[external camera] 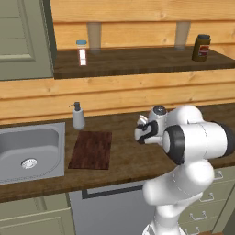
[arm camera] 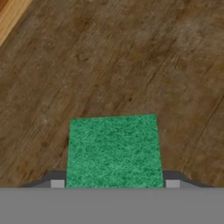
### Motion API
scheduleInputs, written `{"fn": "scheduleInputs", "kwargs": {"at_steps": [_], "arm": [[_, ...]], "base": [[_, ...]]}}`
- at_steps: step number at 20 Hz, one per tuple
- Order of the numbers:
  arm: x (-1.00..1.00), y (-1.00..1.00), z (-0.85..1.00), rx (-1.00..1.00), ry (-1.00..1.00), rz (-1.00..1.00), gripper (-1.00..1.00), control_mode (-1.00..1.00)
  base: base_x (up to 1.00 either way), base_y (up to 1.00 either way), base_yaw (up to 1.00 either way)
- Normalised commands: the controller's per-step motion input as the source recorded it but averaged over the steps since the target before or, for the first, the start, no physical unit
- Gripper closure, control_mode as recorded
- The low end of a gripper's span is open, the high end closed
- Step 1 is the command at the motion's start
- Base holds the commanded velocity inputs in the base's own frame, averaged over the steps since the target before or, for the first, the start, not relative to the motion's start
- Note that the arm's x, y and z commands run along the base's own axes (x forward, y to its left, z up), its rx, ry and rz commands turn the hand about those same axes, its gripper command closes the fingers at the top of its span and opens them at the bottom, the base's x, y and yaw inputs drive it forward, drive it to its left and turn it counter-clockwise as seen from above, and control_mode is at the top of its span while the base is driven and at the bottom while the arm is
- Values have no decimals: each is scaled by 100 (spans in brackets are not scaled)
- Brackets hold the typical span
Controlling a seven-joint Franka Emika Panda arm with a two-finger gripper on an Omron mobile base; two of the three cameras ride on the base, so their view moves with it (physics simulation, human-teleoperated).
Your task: Pick up the sponge from the counter and clean the cutting board by briefly scrubbing or pressing down on the cutting board. Once finished, release the sponge.
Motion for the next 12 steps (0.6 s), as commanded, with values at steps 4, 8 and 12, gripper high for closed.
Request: {"fn": "scheduleInputs", "kwargs": {"at_steps": [4, 8, 12], "arm": [[0, -38, 1, 5, 0, 12, -100, -100], [-1, -46, 38, 6, 0, 15, -100, -100], [0, -51, 95, 0, -13, 8, -100, -100]], "base": [[0, 0, 0], [0, 0, 0], [0, 0, 0]]}}
